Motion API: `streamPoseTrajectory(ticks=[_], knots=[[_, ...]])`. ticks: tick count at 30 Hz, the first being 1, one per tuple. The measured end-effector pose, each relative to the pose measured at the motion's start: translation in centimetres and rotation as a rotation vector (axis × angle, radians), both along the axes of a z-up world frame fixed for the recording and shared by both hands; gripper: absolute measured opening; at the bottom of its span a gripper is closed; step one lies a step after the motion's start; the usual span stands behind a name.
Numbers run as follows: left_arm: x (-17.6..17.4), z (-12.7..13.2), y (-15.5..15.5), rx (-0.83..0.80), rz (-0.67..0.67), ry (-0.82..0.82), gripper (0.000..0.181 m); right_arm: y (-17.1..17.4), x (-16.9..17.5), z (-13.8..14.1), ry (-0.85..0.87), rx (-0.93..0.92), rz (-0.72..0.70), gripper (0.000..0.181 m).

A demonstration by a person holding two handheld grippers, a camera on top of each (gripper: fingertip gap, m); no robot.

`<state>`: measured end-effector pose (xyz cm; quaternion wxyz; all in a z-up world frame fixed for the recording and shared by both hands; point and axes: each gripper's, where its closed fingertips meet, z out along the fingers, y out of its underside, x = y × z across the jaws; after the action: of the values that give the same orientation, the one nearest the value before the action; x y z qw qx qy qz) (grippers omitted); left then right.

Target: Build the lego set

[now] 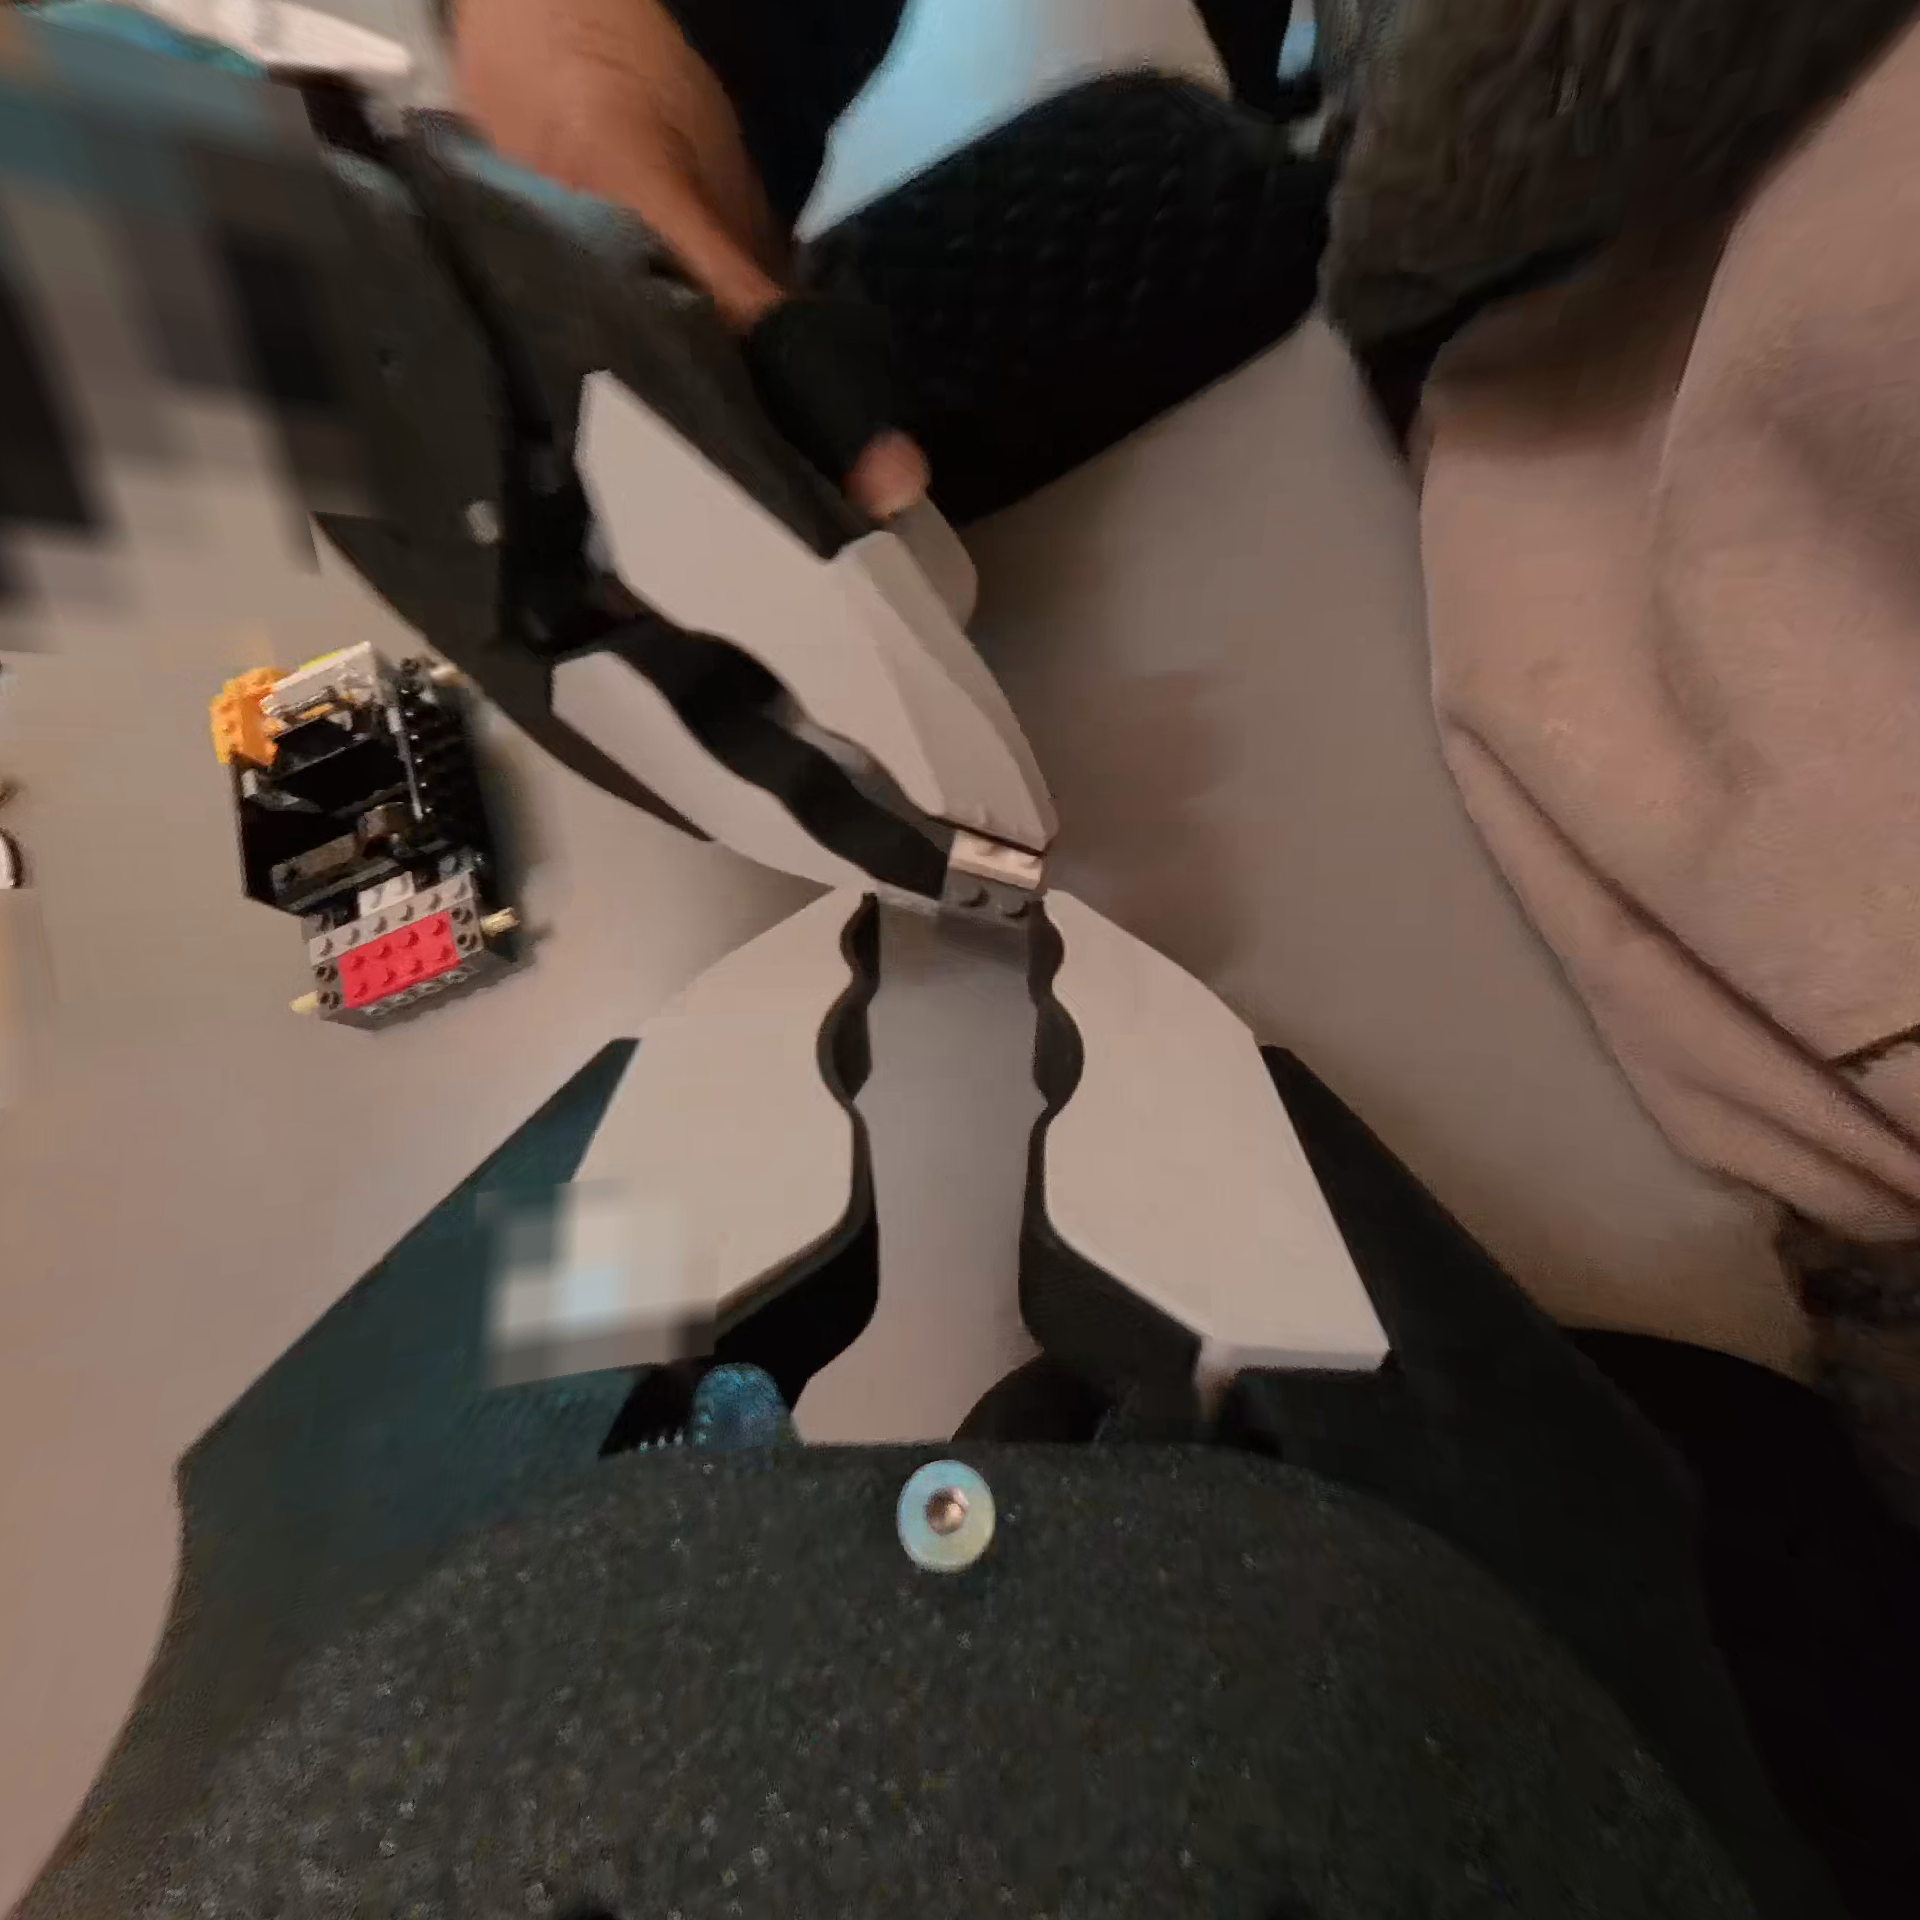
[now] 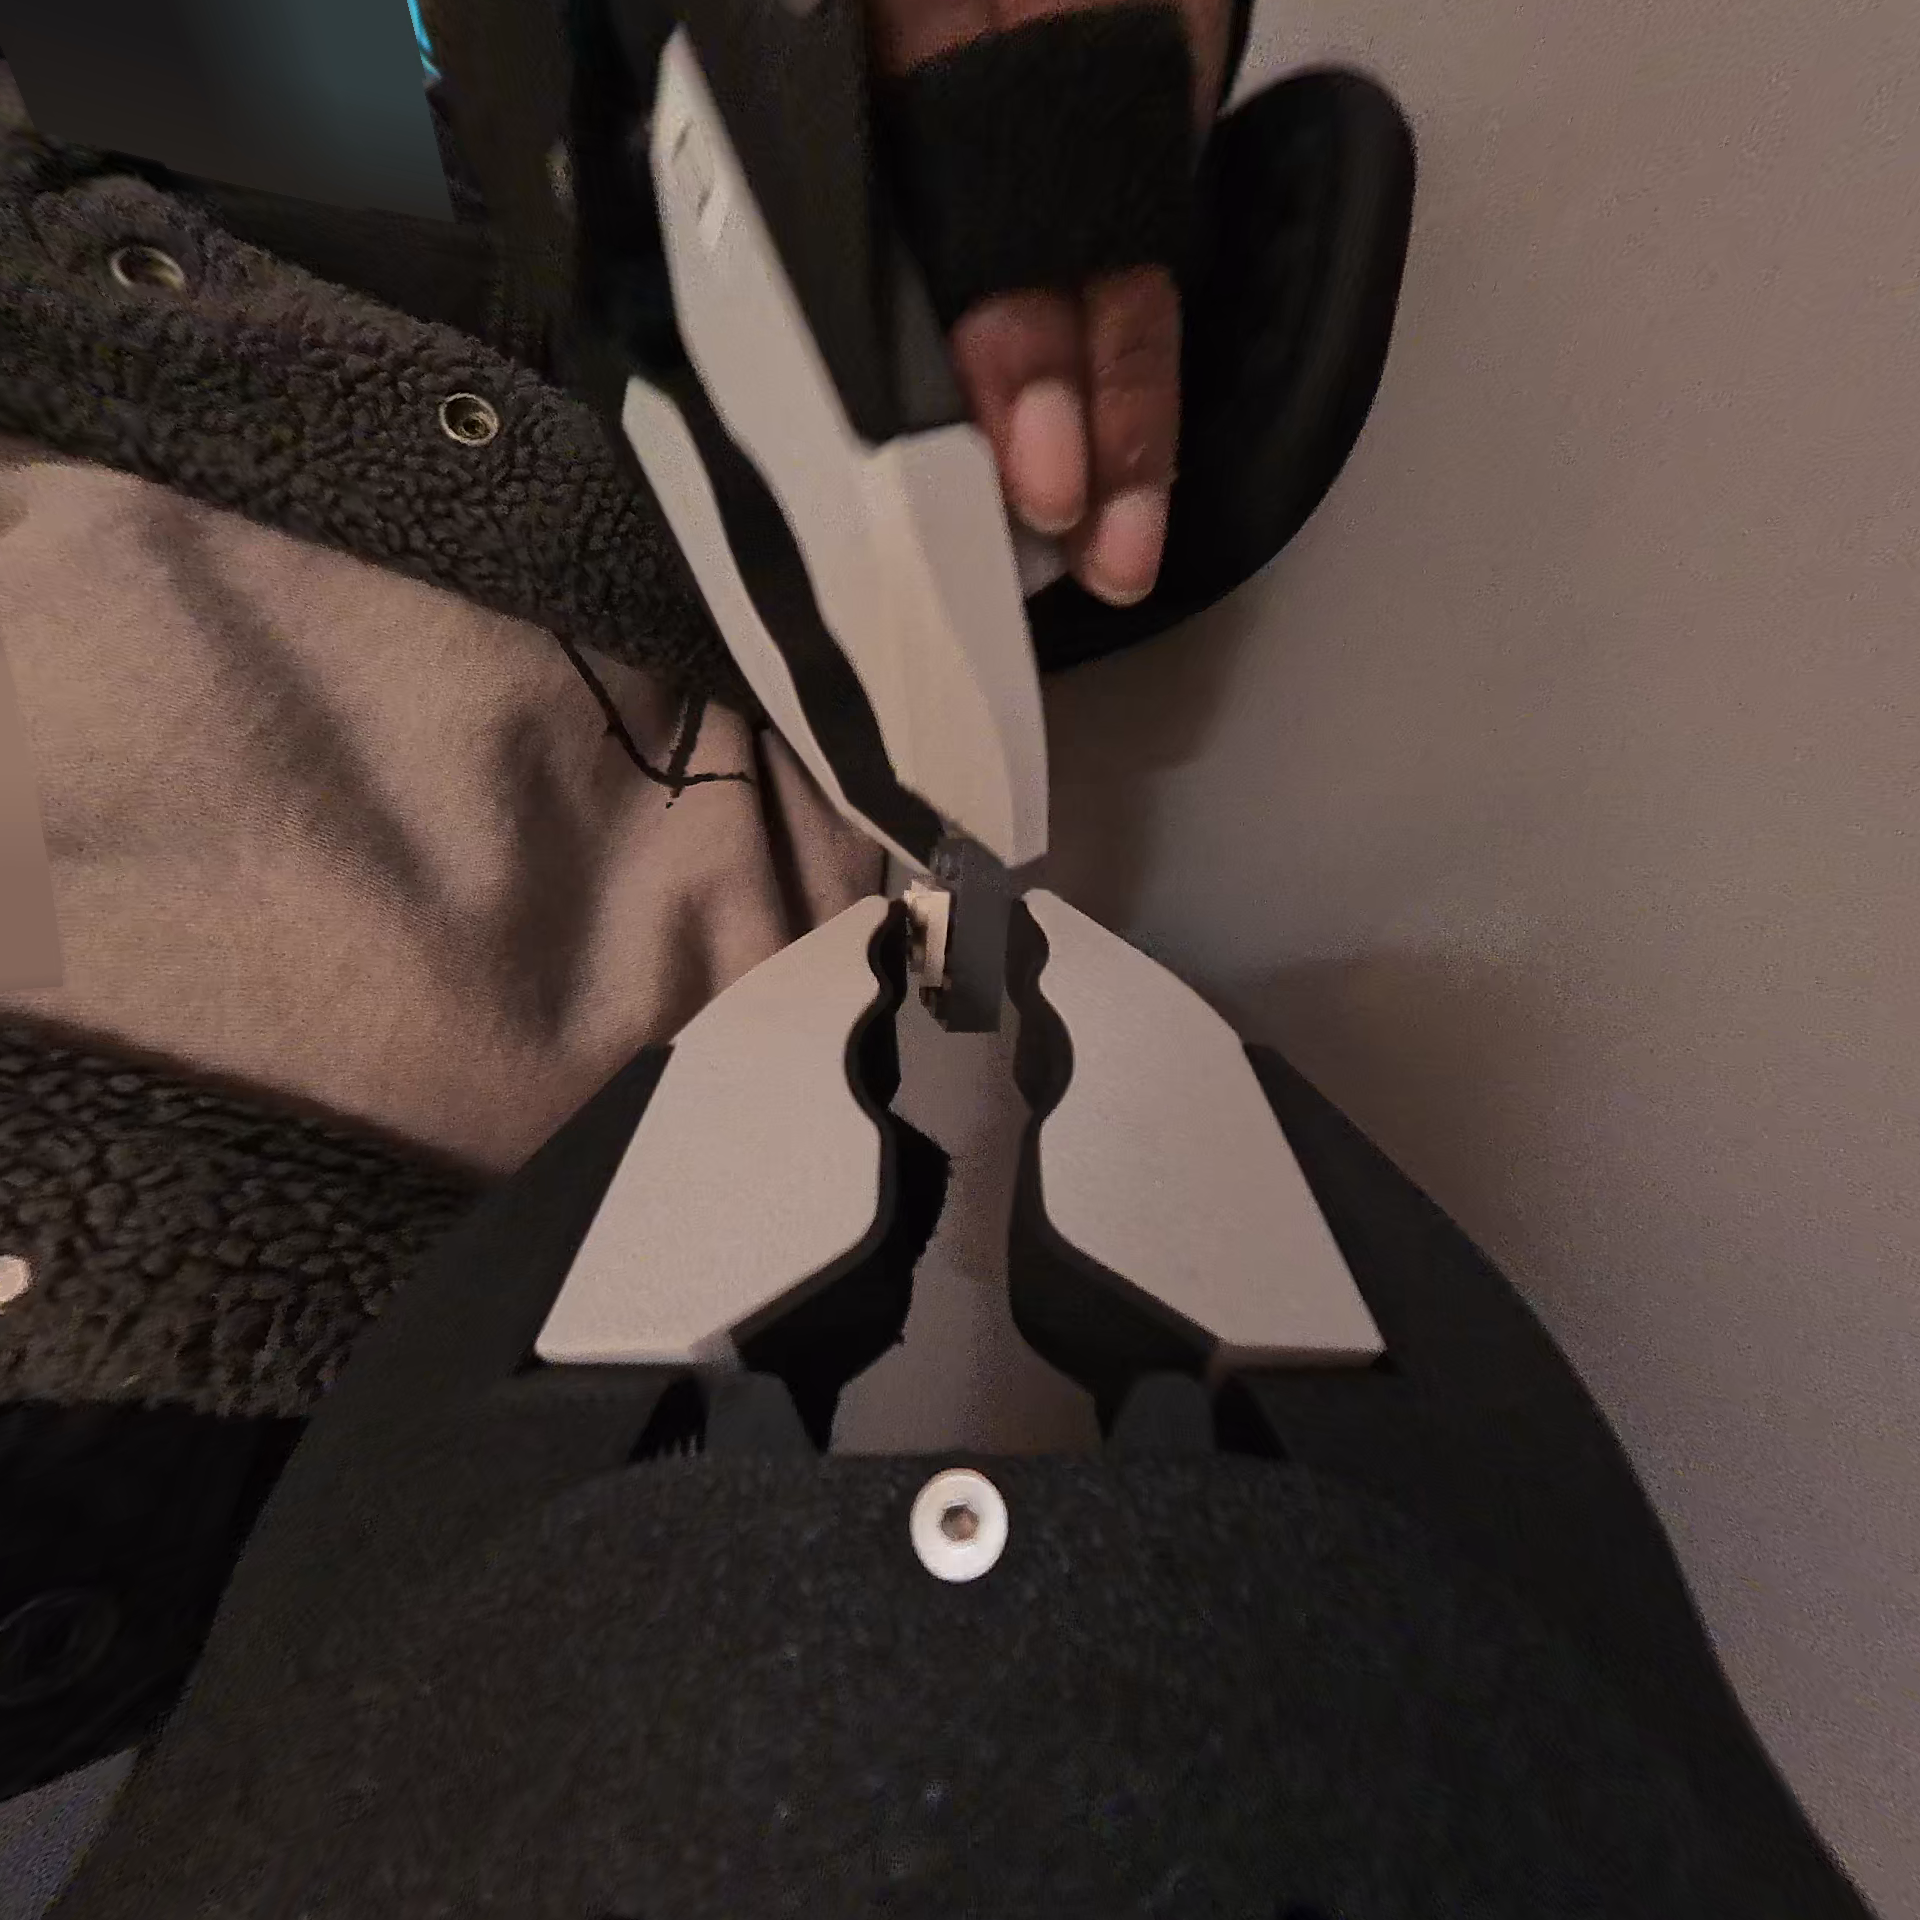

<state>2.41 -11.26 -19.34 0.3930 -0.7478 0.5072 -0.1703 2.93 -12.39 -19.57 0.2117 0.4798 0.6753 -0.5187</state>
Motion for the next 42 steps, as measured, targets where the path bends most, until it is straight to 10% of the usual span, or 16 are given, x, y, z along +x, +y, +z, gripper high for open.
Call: streamPoseTrajectory(ticks=[11, 26, 42], knots=[[-1.1, 3.4, 2.1, -0.222, 0.135, -0.514, 0.021, 2.5, -2.3, 3.3, 0.569, 0.373, -0.276, 0.017], [-1.7, 5.1, 2.7, 0.072, 0.135, -0.403, 0.012, 3.5, -3.2, 4.8, 0.871, 0.653, -0.358, 0.016], [-1.7, 5.1, 2.6, 0.080, 0.090, -0.486, 0.013, 3.5, -2.7, 4.2, 0.803, 0.623, -0.293, 0.015]])
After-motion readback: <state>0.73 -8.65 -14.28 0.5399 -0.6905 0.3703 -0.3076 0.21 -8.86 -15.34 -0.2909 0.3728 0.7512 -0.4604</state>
